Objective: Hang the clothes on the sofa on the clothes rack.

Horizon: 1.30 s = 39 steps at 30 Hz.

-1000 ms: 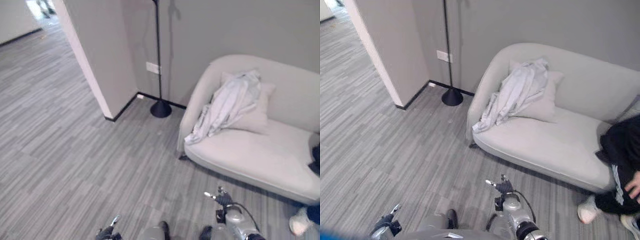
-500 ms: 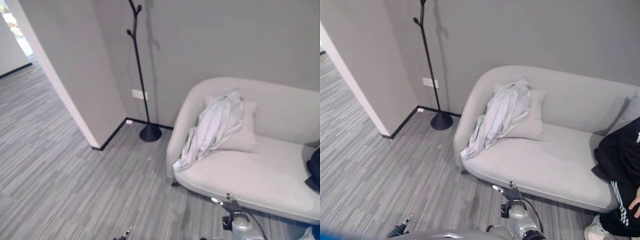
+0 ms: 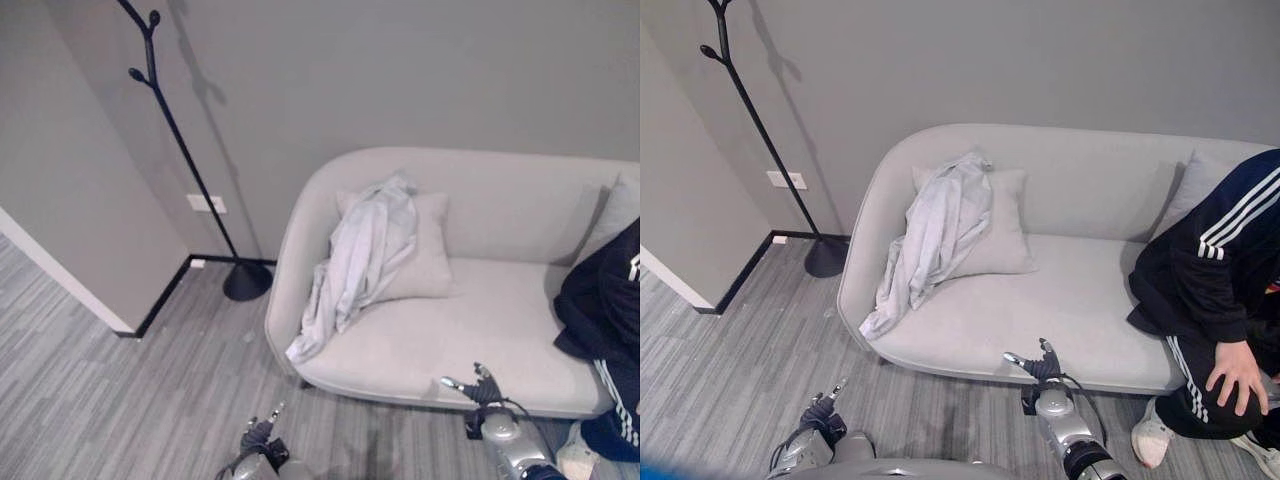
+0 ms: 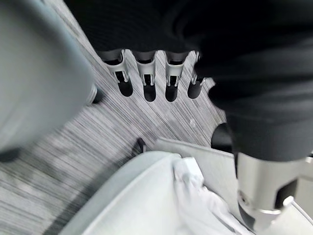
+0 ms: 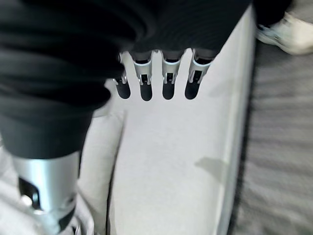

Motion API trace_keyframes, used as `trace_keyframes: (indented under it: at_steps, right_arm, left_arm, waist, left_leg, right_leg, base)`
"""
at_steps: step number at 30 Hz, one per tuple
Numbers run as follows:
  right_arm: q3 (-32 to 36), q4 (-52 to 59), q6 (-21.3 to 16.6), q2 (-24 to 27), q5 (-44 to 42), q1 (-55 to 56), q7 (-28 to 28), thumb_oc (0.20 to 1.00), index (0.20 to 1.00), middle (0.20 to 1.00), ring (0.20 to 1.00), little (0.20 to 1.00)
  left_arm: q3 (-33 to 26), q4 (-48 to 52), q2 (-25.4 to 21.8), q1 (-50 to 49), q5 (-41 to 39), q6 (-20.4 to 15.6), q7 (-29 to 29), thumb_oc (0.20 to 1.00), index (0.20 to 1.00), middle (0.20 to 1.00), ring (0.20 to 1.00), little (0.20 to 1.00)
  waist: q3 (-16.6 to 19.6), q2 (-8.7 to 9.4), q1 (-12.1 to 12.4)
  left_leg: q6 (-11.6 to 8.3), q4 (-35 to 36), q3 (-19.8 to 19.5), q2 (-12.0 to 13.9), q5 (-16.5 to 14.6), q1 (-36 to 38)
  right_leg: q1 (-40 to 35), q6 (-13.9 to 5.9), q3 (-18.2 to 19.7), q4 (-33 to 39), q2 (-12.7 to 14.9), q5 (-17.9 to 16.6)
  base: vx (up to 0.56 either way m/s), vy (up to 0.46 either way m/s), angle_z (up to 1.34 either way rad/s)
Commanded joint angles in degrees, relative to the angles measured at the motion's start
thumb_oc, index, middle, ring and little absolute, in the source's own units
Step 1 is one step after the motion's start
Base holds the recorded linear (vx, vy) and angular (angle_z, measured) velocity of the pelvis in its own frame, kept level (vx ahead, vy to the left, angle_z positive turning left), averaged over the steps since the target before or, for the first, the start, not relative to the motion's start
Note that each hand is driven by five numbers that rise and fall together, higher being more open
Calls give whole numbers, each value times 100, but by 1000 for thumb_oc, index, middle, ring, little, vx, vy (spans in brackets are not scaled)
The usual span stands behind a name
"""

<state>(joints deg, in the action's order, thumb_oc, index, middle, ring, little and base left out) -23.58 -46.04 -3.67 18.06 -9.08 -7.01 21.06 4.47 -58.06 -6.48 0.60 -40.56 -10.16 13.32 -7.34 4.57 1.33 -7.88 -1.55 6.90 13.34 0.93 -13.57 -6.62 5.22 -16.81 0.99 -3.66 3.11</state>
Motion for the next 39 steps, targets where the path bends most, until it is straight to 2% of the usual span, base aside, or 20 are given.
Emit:
trace_keyframes:
  at_steps: [1, 6, 9, 12, 13, 14, 18, 19, 20, 24, 25, 26, 27, 28, 29, 30, 31, 34, 36, 39]
  right_arm:
    - [35, 86, -122, 91, 675, -474, 241, 1000, 1000, 1000, 1000, 1000]
    - [-80, -111, -109, -11, 717, -539, 118, 1000, 1000, 1000, 1000, 1000]
    - [-48, -238, -68, -97, 815, -375, 88, 1000, 1000, 1000, 1000, 1000]
    - [-48, -238, -69, -99, 816, -374, 88, 1000, 1000, 1000, 1000, 1000]
    - [-1, -416, -100, -229, 628, -303, -1, 1000, 1000, 1000, 1000, 1000]
    - [24, -549, -100, -290, 544, -324, -46, 1000, 1000, 1000, 1000, 1000]
    - [46, -1031, -41, -572, 337, -483, -102, 1000, 1000, 1000, 1000, 1000]
    - [46, -1031, -41, -572, 337, -483, -102, 1000, 1000, 1000, 1000, 1000]
    - [47, -1530, 59, -849, 126, -745, -26, 1000, 1000, 1000, 1000, 1000]
    - [43, -1750, 102, -985, 47, -807, 14, 1000, 1000, 1000, 1000, 1000]
    - [85, -1966, 135, -1057, -103, -908, 47, 1000, 1000, 1000, 1000, 1000]
    - [85, -1967, 134, -1057, -103, -909, 46, 1000, 1000, 1000, 1000, 1000]
    - [133, -2076, 130, -1096, -338, -991, 73, 1000, 1000, 1000, 1000, 1000]
    - [133, -2077, 130, -1096, -338, -991, 73, 1000, 1000, 1000, 1000, 1000]
    - [152, -2121, 119, -1106, -448, -1052, 96, 1000, 1000, 1000, 1000, 1000]
    - [141, -2164, 149, -1061, -532, -1227, 102, 1000, 1000, 1000, 1000, 1000]
    - [231, -2177, 143, -1068, -573, -1145, 128, 1000, 1000, 1000, 1000, 1000]
    - [185, -2216, 155, -1117, -641, -1105, 148, 1000, 1000, 1000, 1000, 1000]
    - [133, -2229, 152, -1119, -590, -1097, 132, 1000, 1000, 1000, 1000, 1000]
    - [148, -2223, 101, -1095, -680, -1091, 117, 1000, 1000, 1000, 1000, 1000]
  left_arm:
    - [365, -89, 46, 160, -279, -273, 60, 1000, 1000, 1000, 1000, 1000]
    - [382, -406, 110, 169, -186, -250, -19, 1000, 1000, 1000, 1000, 1000]
    - [500, -508, -12, 221, 255, -227, 62, 1000, 1000, 1000, 1000, 1000]
    - [501, -508, -13, 220, 256, -227, 62, 1000, 1000, 1000, 1000, 1000]
    - [632, -567, -142, 299, 594, -186, 40, 1000, 1000, 1000, 1000, 1000]
    - [690, -604, -199, 338, 718, -146, 26, 1000, 1000, 1000, 1000, 1000]
    - [725, -880, -327, 396, 981, -8, -21, 1000, 1000, 1000, 1000, 1000]
    - [725, -880, -327, 396, 981, -8, -21, 1000, 1000, 1000, 1000, 1000]
    - [746, -1065, -363, 404, 994, 116, -51, 1000, 1000, 1000, 1000, 1000]
    - [833, -1040, -360, 346, 1080, 145, -54, 1000, 1000, 1000, 1000, 1000]
    - [915, -985, -359, 300, 1150, 154, -78, 1000, 1000, 1000, 1000, 1000]
    - [915, -985, -359, 300, 1150, 154, -78, 1000, 1000, 1000, 1000, 1000]
    - [977, -1019, -353, 286, 1171, 138, -91, 1000, 1000, 1000, 1000, 1000]
    - [977, -1019, -353, 286, 1171, 138, -91, 1000, 1000, 1000, 1000, 1000]
    - [1019, -1033, -355, 295, 1183, 131, -87, 1000, 1000, 1000, 1000, 1000]
    - [1059, -1083, -320, 389, 1239, 121, -18, 1000, 1000, 1000, 1000, 1000]
    - [1068, -1072, -341, 400, 1256, 70, -7, 1000, 1000, 1000, 1000, 1000]
    - [984, -997, -290, 273, 1202, 69, 39, 1000, 1000, 1000, 1000, 1000]
    - [926, -1021, -225, 187, 1122, 44, 44, 1000, 1000, 1000, 1000, 1000]
    - [977, -1052, -160, 155, 1154, 44, 22, 1000, 1000, 1000, 1000, 1000]
  waist:
    - [-182, -147, 270]
    - [-60, -227, 364]
    - [120, -150, 389]
    - [122, -145, 392]
    - [212, -41, 403]
    - [234, 0, 410]
    - [249, 44, 418]
    - [251, 44, 417]
    - [111, -82, 401]
    - [55, -149, 410]
    - [41, -233, 419]
    - [40, -235, 416]
    - [-16, -300, 392]
    - [-20, -303, 391]
    - [-85, -307, 375]
    - [-187, -262, 329]
    - [-157, -169, 326]
    - [-74, -92, 407]
    - [58, -92, 446]
    - [103, -106, 479]
  left_leg:
    - [-12, -91, -401, -64, 848, -92]
    - [-79, -199, -625, 94, 841, 73]
    - [66, -585, -437, -101, 548, 49]
    - [68, -591, -433, -105, 543, 46]
    - [245, -699, -267, -350, 293, 81]
    - [334, -718, -224, -469, 193, 93]
    - [692, -646, -95, -813, -106, 286]
    - [692, -646, -95, -813, -105, 284]
    - [952, -527, 11, -992, -258, 585]
    - [1003, -377, 42, -1093, -416, 871]
    - [1022, -132, 54, -1106, -359, 1026]
    - [1020, -128, 50, -1104, -356, 1029]
    - [942, -45, -56, -1091, -373, 1108]
    - [940, -45, -58, -1087, -374, 1112]
    - [879, -57, -101, -1075, -401, 1124]
    - [737, -70, -148, -1037, -471, 1179]
    - [715, -98, -222, -1081, -511, 1139]
    - [652, -55, -237, -1063, -507, 1138]
    - [596, 26, -301, -1013, -449, 1070]
    - [537, 94, -342, -937, -397, 1010]
  right_leg:
    - [-344, -694, 164, -404, 694, 648]
    - [-603, -881, 416, -407, 854, 743]
    - [-679, -1050, 386, -469, 1206, 613]
    - [-677, -1053, 388, -469, 1212, 614]
    - [-569, -1206, 343, -641, 1475, 442]
    - [-478, -1270, 339, -772, 1573, 345]
    - [27, -1375, 334, -1739, 1887, -198]
    - [29, -1375, 334, -1739, 1886, -198]
    - [437, -1416, 104, -2798, 2193, -787]
    - [503, -1484, -145, -3115, 2356, -715]
    - [729, -1347, -423, -2912, 2335, -561]
    - [723, -1345, -429, -2908, 2332, -561]
    - [926, -1258, -432, -2344, 2149, -233]
    - [918, -1256, -436, -2338, 2144, -234]
    - [1035, -1260, -379, -1744, 2105, -277]
    - [1079, -1413, -316, -630, 2150, -596]
    - [969, -1469, -204, -167, 2109, -613]
    - [819, -1476, -167, 46, 1988, -783]
    - [698, -1484, -325, 304, 1928, -863]
    - [679, -1460, -340, 401, 1836, -813]
  base:
    - [238, 153, -33]
    - [271, 230, -51]
    - [308, 321, -26]
    - [129, 163, 2]
    - [267, 409, 9]
    - [309, 503, 15]
    - [135, 273, 9]
    - [145, 383, 3]
    - [103, 282, -2]
    - [157, 181, 10]
    - [92, 71, 8]
    - [177, 38, 2]
    - [85, -36, -5]
    - [117, -95, -11]
    - [106, -179, 0]
    - [168, -239, 9]
    - [189, -204, 19]
    - [143, -131, 39]
    - [135, -104, 68]
    - [70, -74, 35]
